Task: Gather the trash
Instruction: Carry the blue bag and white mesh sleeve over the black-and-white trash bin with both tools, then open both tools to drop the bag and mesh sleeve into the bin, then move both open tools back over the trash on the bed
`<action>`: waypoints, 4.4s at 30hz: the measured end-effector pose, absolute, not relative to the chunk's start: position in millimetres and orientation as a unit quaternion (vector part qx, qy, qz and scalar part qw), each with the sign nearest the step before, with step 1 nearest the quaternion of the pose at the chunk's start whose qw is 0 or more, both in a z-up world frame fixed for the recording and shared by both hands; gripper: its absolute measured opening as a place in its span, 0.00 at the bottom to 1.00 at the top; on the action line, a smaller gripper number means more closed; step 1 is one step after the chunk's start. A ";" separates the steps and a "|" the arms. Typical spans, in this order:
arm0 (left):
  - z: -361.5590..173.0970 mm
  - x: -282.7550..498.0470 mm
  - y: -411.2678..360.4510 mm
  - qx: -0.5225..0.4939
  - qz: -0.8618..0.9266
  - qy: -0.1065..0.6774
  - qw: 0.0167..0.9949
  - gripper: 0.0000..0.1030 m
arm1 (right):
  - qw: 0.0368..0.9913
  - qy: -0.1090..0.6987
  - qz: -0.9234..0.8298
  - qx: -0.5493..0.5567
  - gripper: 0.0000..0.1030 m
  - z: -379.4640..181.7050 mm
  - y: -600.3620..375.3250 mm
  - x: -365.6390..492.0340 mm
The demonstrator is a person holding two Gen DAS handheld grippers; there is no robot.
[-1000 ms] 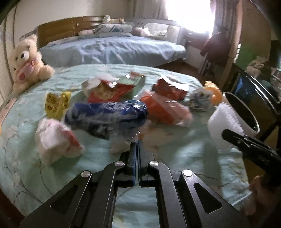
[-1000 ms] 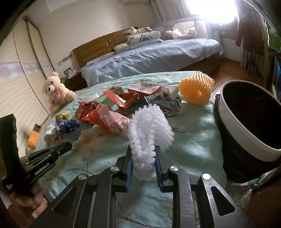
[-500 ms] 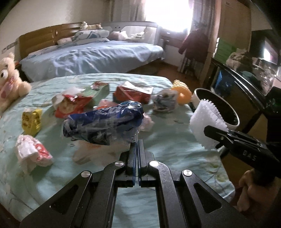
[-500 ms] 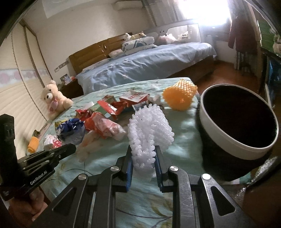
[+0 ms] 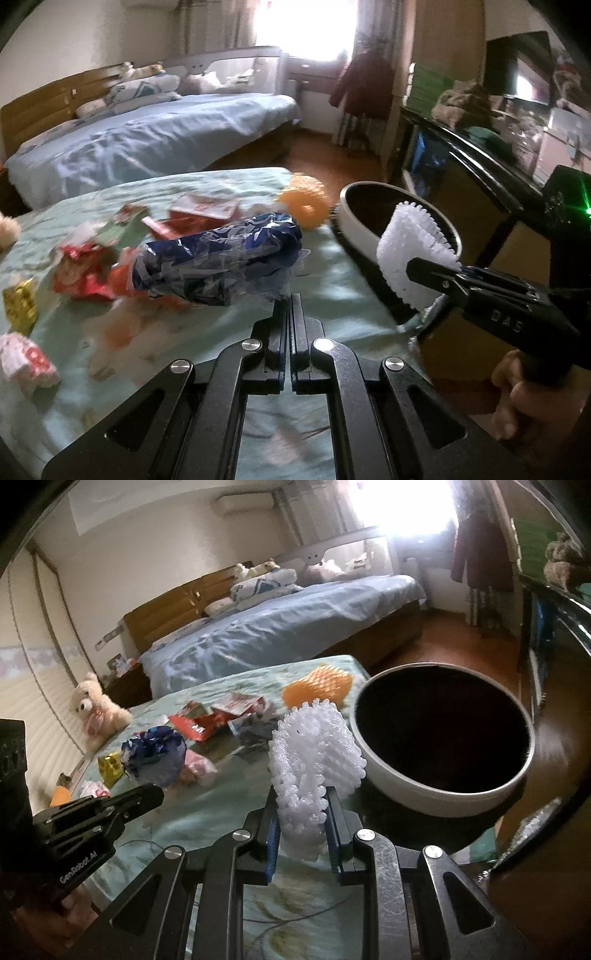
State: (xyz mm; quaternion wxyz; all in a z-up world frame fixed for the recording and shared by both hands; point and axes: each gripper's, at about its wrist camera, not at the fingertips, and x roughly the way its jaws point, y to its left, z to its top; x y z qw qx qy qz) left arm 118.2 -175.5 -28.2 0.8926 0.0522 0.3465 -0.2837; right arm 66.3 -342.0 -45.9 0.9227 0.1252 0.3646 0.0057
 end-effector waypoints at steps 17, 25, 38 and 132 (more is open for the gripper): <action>-25.3 125.8 -248.8 0.088 -0.341 0.349 0.868 0.01 | 0.923 0.352 -0.058 0.145 0.21 -36.8 -409.5 62.2; -22.3 133.3 -282.7 0.106 -0.360 0.347 0.859 0.01 | 0.920 0.358 -0.078 0.138 0.21 -39.9 -427.8 65.6; -20.3 155.5 -323.3 0.118 -0.389 0.357 0.841 0.01 | 0.917 0.359 -0.102 0.138 0.21 -37.8 -460.8 76.6; -67.9 122.1 44.9 -0.062 0.026 0.393 0.917 0.83 | 0.891 0.419 0.177 0.005 0.85 -83.3 -203.6 164.4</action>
